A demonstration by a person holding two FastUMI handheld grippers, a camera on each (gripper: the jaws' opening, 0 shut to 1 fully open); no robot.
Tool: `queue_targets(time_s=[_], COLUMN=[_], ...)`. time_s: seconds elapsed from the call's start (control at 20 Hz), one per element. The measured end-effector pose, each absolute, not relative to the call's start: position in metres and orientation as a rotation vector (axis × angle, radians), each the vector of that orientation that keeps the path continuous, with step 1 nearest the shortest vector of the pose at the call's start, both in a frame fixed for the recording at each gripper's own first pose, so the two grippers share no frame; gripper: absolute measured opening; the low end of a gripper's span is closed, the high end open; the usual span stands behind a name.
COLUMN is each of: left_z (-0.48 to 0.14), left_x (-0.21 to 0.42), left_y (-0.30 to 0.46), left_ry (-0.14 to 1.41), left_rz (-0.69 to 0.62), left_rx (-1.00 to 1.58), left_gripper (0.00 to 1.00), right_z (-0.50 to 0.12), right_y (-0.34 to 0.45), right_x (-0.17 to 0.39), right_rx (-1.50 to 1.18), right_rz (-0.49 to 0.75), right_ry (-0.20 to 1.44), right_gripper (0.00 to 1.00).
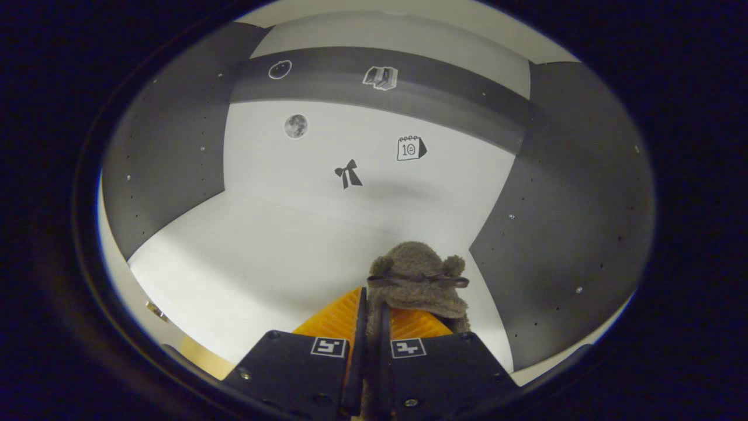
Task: Grab one shoe with the right hand and put it into the shoe cabinet, grab the other shoe with the left hand and put it into the shoe cabinet; then close the right door with the right hand and the left door with the left hand.
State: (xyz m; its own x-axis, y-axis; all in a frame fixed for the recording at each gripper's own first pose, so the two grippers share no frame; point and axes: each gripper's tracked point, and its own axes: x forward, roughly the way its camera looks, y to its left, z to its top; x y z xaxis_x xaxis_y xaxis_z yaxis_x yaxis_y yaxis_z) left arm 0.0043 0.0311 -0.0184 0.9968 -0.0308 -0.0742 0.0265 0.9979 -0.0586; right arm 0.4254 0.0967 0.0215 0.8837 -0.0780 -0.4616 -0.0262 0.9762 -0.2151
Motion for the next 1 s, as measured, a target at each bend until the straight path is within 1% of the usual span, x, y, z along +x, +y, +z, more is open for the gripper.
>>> queue_targets(time_s=[0.05, 0.1, 0.15, 0.25, 0.3, 0.35, 0.4, 0.45, 0.5, 0.55, 0.6, 0.65, 0.75, 0.8, 0.85, 0.9, 1.0], left_z=[-0.018, -0.018, -0.018, -0.017, -0.017, -0.017, -0.017, -0.017, -0.018, -0.019, -0.021, -0.024, -0.025, -0.027, -0.028, -0.032, -0.037], left_x=[0.005, 0.005, 0.005, 0.006, 0.005, 0.005, 0.005, 0.004, 0.004, 0.005, 0.004, 0.005, 0.004, 0.003, 0.003, 0.002, 0.0], left_y=[0.031, 0.03, 0.03, 0.029, 0.029, 0.029, 0.029, 0.028, 0.028, 0.029, 0.029, 0.028, 0.025, 0.025, 0.024, 0.023, 0.021], left_ry=[0.073, 0.07, 0.067, 0.069, 0.067, 0.063, 0.062, 0.062, 0.061, 0.062, 0.067, 0.073, 0.075, 0.074, 0.075, 0.086, 0.098], left_rz=[-0.029, -0.032, -0.034, -0.034, -0.032, -0.03, -0.032, -0.035, -0.036, -0.037, -0.039, -0.042, -0.052, -0.056, -0.06, -0.063, -0.067], left_rx=[-0.057, -0.055, -0.05, -0.041, -0.04, -0.043, -0.046, -0.048, -0.047, -0.044, -0.041, -0.04, -0.036, -0.033, -0.028, -0.023, -0.02], left_gripper=[0.94, 0.94, 0.95, 0.94, 0.95, 0.94, 0.94, 0.99, 0.94, 0.95, 0.94, 0.94, 0.94, 0.95, 0.94, 0.95, 0.94], right_z=[0.024, 0.026, 0.027, 0.033, 0.037, 0.042, 0.049, 0.057, 0.065, 0.077, 0.085, 0.093, 0.102, 0.103, 0.103, 0.1, 0.095], right_y=[0.098, 0.1, 0.101, 0.103, 0.105, 0.106, 0.106, 0.108, 0.109, 0.113, 0.116, 0.115, 0.118, 0.118, 0.118, 0.115, 0.101], right_x=[0.424, 0.422, 0.418, 0.408, 0.402, 0.394, 0.384, 0.374, 0.362, 0.347, 0.332, 0.315, 0.279, 0.262, 0.246, 0.231, 0.206], right_rx=[-0.218, -0.216, -0.214, -0.201, -0.186, -0.175, -0.162, -0.144, -0.125, -0.103, -0.091, -0.083, -0.071, -0.063, -0.057, -0.06, -0.073], right_rz=[-0.022, -0.016, -0.01, -0.003, 0.008, 0.017, 0.028, 0.044, 0.055, 0.077, 0.093, 0.11, 0.141, 0.152, 0.162, 0.161, 0.133], right_ry=[0.487, 0.485, 0.488, 0.486, 0.479, 0.474, 0.464, 0.44, 0.408, 0.367, 0.327, 0.287, 0.226, 0.201, 0.177, 0.153, 0.092], right_gripper=[0.18, 0.18, 0.3, 0.39, 0.42, 0.4, 0.51, 0.52, 0.53, 0.6, 0.54, 0.63, 0.68, 0.69, 0.75, 0.77, 0.78])
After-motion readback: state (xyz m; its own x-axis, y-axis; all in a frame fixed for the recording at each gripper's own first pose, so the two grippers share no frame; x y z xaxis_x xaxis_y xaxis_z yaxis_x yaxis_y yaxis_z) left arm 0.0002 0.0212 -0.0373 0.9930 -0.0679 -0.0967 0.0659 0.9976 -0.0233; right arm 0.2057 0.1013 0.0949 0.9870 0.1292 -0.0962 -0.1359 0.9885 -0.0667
